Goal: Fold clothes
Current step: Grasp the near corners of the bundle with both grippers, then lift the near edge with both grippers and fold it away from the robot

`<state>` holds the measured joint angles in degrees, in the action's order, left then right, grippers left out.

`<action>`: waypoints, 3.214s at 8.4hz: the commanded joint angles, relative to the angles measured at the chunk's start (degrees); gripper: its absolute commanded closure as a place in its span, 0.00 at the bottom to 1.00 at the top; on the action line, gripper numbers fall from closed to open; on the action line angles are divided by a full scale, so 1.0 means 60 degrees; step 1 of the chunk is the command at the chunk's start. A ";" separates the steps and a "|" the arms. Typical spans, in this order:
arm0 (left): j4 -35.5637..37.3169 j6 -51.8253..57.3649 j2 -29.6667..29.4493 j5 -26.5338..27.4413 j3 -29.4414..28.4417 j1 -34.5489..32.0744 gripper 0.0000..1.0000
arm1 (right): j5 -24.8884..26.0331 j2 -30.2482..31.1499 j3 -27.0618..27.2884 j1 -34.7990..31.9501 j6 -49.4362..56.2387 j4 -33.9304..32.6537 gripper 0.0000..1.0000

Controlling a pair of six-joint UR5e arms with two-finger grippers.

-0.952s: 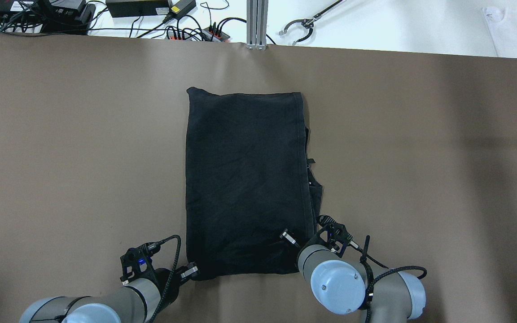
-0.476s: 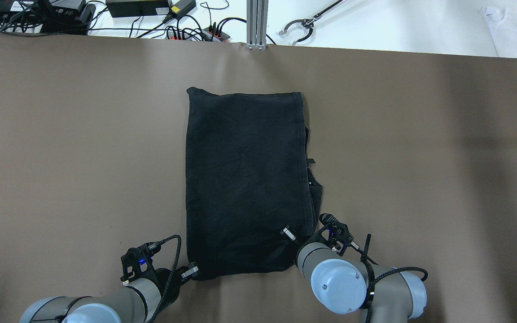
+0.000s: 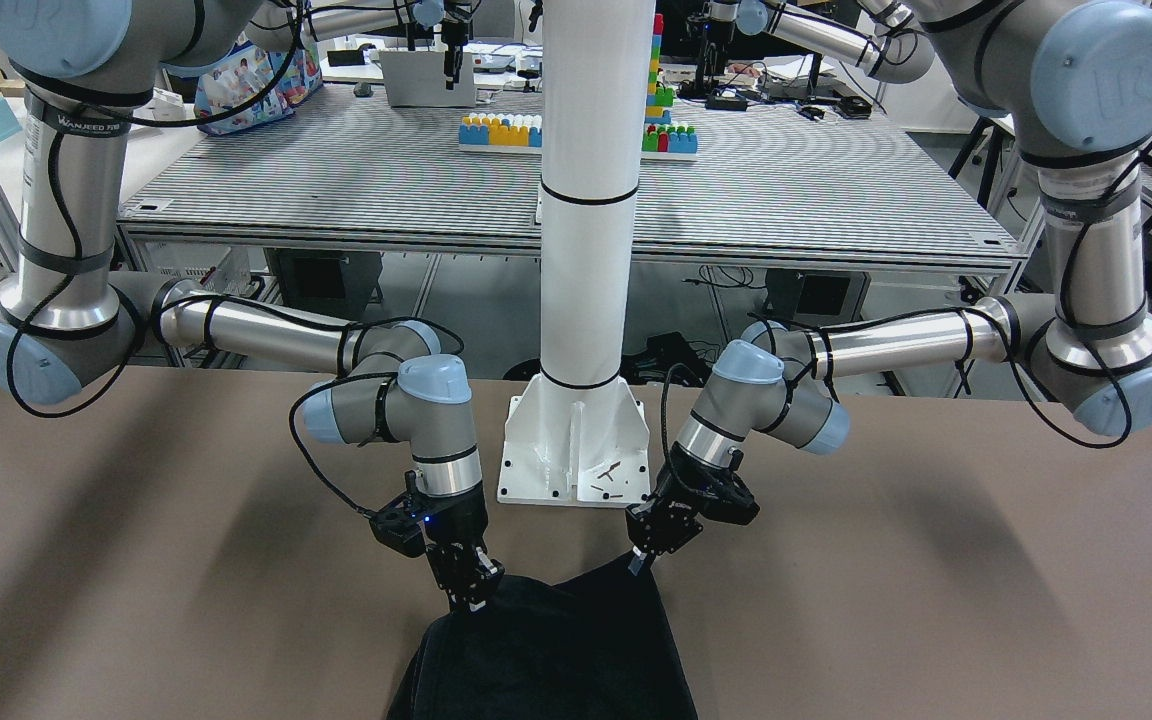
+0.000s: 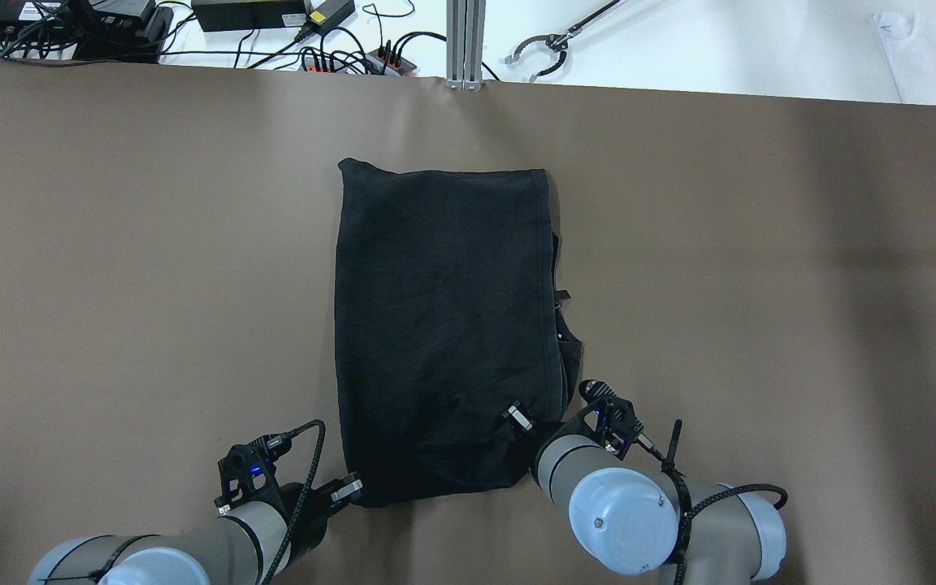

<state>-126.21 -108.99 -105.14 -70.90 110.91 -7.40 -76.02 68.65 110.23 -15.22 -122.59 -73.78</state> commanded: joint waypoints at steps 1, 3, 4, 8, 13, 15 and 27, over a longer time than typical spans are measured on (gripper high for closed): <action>0.0044 0.0045 0.0440 -0.0210 0.1107 0.0045 1.00 | -0.0001 0.0203 0.1615 0.0657 -0.0147 -0.1307 1.00; 0.0219 0.0190 0.1844 -0.0500 0.3053 0.0251 1.00 | -0.0016 0.0409 0.3226 0.1217 -0.0354 -0.2594 1.00; 0.0902 0.0540 0.1646 -0.1025 0.3250 -0.0039 1.00 | -0.0030 0.0221 0.3437 0.1190 -0.0325 -0.3022 1.00; 0.4549 0.1596 -0.1031 -0.2728 0.3048 -0.2485 1.00 | -0.0089 -0.0044 0.2856 -0.0111 0.0902 -0.3026 1.00; 0.4746 0.2564 -0.2715 -0.2773 0.0639 -0.3994 1.00 | -0.0148 -0.1187 0.1068 -0.1708 0.1740 -0.2982 1.00; 0.4717 0.2623 -0.3888 -0.2773 -0.0974 -0.4303 1.00 | -0.0191 -0.1726 0.0265 -0.2060 0.2004 -0.2982 1.00; 0.3370 0.5216 -0.5314 -0.3914 -0.4526 -0.5681 0.00 | -0.3413 -0.4454 -0.4837 -0.4348 0.5287 -0.0566 0.06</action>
<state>-105.36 -78.16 -136.90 -91.82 83.74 -40.36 -92.78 42.85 81.25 -41.21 -92.02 -77.79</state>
